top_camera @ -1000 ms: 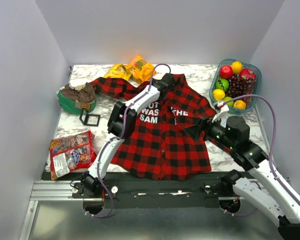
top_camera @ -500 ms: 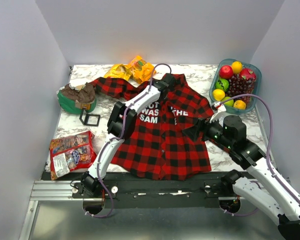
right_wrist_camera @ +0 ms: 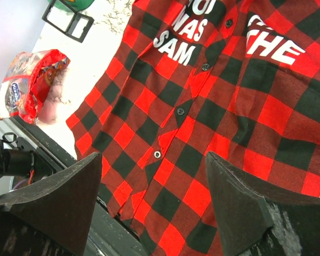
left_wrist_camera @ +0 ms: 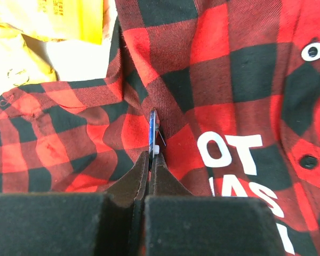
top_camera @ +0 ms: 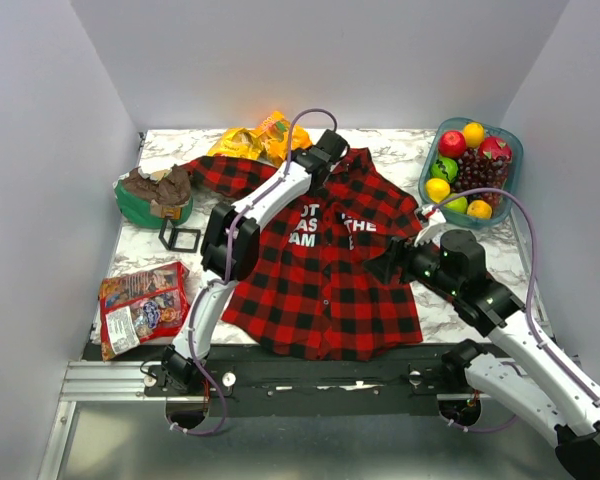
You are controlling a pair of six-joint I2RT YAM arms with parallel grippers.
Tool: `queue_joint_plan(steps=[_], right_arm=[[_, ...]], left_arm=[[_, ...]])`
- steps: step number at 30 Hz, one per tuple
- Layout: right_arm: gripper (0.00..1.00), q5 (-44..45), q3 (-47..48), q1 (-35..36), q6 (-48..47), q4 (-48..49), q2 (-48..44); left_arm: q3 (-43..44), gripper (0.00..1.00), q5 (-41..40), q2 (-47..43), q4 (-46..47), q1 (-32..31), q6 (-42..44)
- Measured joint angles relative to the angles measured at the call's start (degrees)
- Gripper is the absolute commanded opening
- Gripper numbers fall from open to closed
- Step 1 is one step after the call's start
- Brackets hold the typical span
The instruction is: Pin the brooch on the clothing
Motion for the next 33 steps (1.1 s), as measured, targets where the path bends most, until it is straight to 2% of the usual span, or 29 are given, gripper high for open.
queue_joint_plan(steps=[13, 33], right_arm=[[0.86, -1.07, -1.9, 0.0, 0.63, 1.88, 2.73], [0.86, -2.51, -4.22, 0.0, 1.49, 5.9, 8.28]], left_arm=[[-9.77, 0.0, 14.82, -6.4, 4.59, 3.1, -2.01], [-15.32, 0.0, 36.39, -11.63, 12.35, 7.89, -5.07]])
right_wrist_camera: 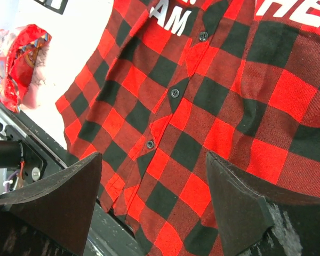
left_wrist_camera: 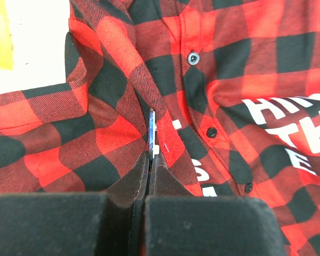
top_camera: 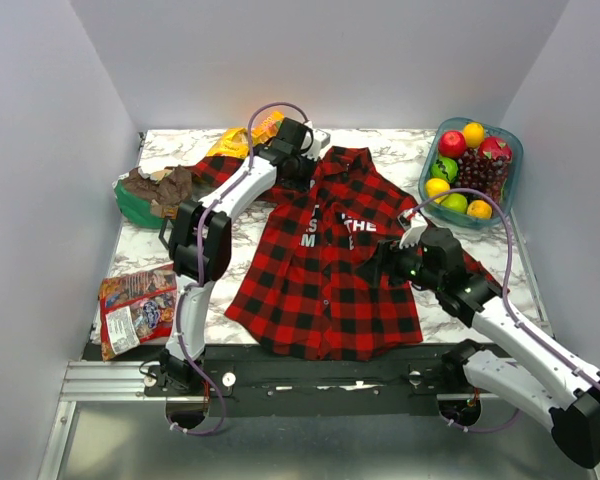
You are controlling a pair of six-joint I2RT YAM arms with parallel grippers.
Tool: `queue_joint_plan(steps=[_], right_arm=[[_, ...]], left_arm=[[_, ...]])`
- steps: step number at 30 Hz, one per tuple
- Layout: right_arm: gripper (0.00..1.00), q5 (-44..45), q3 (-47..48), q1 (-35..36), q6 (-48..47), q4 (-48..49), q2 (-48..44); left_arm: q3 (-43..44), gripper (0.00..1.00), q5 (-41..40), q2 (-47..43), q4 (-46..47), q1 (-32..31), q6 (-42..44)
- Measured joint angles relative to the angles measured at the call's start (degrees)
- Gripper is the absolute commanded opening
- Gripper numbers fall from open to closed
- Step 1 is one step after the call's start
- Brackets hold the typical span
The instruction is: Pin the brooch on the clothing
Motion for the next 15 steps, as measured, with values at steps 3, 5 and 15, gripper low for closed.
queue_joint_plan(steps=[3, 5, 15], right_arm=[[0.86, -0.07, -0.37, 0.0, 0.02, 0.5, 0.79], [0.86, -0.09, -0.57, 0.0, 0.0, 0.92, 1.36], [0.86, -0.24, -2.1, 0.0, 0.24, 3.74, 4.92]], left_arm=[[-1.2, 0.0, 2.64, -0.68, 0.94, 0.9, -0.87], [-1.68, 0.0, 4.63, -0.96, 1.68, 1.46, -1.44], [-5.53, 0.0, 13.86, -3.85, 5.22, 2.8, -3.93]])
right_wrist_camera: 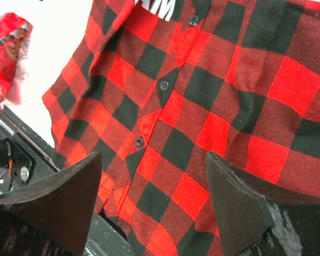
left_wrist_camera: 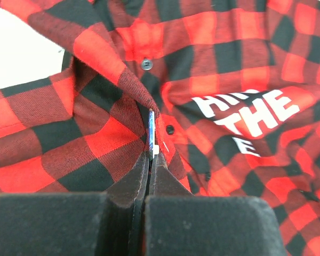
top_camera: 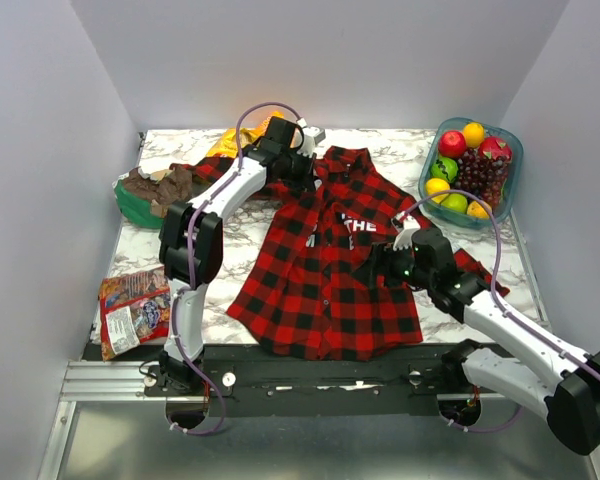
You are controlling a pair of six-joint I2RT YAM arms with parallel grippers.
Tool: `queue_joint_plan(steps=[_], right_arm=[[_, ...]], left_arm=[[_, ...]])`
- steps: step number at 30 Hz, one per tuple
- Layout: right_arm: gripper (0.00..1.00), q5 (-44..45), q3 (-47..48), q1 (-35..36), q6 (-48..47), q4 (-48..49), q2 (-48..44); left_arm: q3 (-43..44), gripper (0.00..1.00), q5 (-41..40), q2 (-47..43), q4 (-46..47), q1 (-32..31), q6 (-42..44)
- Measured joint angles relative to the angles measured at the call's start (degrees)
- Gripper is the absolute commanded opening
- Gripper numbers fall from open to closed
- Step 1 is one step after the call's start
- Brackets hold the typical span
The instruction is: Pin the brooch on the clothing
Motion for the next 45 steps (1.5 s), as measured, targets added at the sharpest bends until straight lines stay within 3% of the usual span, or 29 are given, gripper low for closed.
queue_joint_plan(steps=[21, 30, 45], right_arm=[[0.89, -1.22, 0.55, 0.0, 0.5, 4.33, 8.24], [0.9, -2.01, 11.13, -1.95, -4.07, 6.03, 16.55], [0.88, -8.61, 26.77, -5.81, -16.17, 11.5, 36.94]], left_arm=[[-9.35, 0.0, 11.65, -7.3, 2.86, 2.97, -2.69], [-14.34, 0.0, 16.52, -7.8, 2.54, 3.58, -2.51], [-14.53, 0.0, 23.67, -6.99, 2.45, 5.16, -2.69]])
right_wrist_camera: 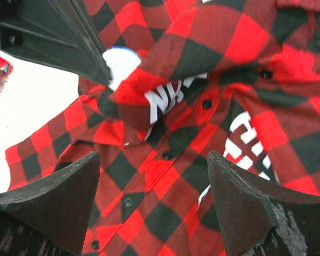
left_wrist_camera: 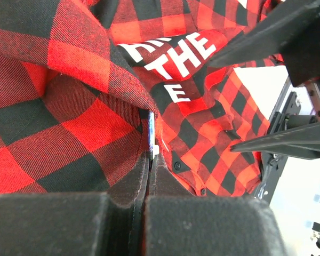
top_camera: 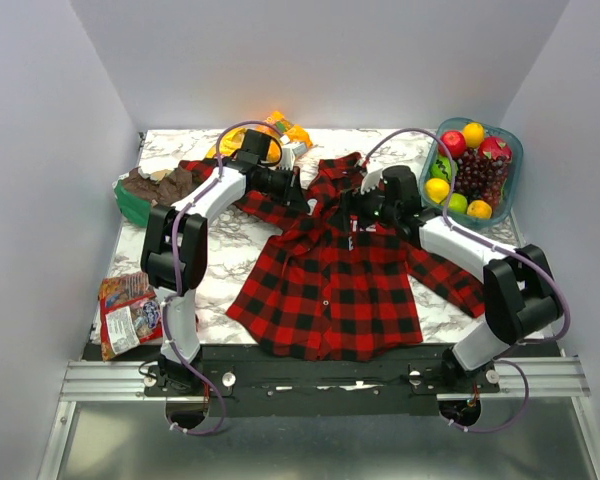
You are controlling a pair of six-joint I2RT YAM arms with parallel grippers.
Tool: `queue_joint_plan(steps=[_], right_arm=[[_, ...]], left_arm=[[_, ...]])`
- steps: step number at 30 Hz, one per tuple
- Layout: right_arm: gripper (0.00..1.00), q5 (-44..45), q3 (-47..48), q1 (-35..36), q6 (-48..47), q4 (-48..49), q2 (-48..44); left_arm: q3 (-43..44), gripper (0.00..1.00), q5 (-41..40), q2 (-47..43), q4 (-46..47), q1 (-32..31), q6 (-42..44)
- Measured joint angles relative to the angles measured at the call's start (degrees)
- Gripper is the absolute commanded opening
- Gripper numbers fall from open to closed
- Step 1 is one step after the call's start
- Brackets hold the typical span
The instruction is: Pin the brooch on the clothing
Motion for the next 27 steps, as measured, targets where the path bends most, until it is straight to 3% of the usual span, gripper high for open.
queue_joint_plan(steps=[12, 27], right_arm=[[0.84, -2.89, 3.04, 0.0, -6.19, 5.16, 6.16], [0.81, -7.26, 5.01, 0.02, -6.62, 9.2, 11.54]], left_arm=[[0.0, 0.0, 1.64, 0.68, 0.15, 0.02, -0.55], [0.0, 0.0, 2.05, 0.9, 0.9, -0.11, -1.49]])
